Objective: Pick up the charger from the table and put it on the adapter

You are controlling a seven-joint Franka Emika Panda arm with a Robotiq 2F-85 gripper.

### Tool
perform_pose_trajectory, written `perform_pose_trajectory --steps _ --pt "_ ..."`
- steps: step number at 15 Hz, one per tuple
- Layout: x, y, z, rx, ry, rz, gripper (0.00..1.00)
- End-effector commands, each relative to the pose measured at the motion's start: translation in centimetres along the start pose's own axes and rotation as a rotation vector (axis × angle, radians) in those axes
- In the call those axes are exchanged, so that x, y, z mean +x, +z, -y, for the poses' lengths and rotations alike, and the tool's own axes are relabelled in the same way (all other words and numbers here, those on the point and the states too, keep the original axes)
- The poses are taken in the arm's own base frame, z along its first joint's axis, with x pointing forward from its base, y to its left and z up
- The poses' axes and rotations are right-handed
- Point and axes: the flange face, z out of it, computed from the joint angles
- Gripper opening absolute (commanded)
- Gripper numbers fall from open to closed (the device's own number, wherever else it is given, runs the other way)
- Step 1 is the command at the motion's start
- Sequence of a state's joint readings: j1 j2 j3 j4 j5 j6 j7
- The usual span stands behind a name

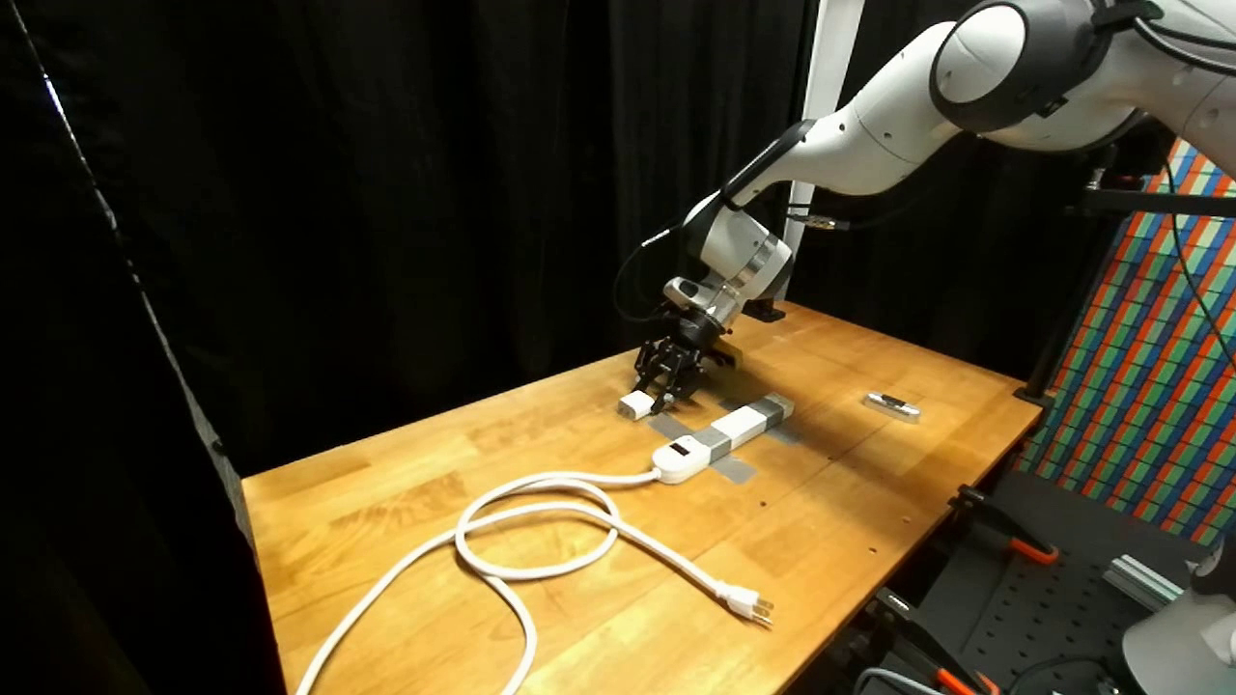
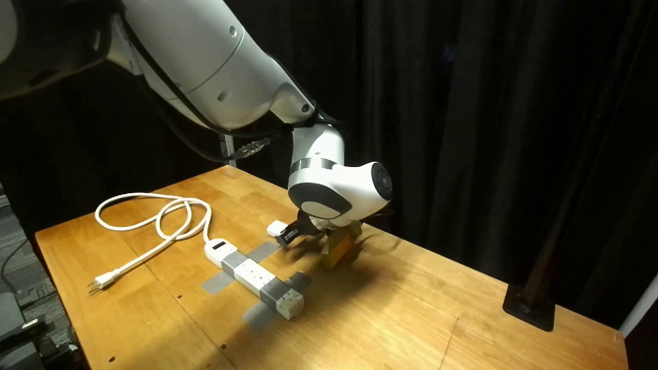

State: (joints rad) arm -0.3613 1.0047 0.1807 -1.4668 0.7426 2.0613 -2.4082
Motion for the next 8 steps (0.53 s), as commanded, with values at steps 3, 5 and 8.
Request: perform_pose_trajectory --steps 3,5,8 --pt "1.7 -1.8 -3.3 -0.089 0.011 0.077 0.23" --pt "2.3 -2.7 -4.0 -0.102 0.013 0.112 0.23" --pt "3.1 -3.7 -4.8 -0.124 -0.002 0.178 0.23"
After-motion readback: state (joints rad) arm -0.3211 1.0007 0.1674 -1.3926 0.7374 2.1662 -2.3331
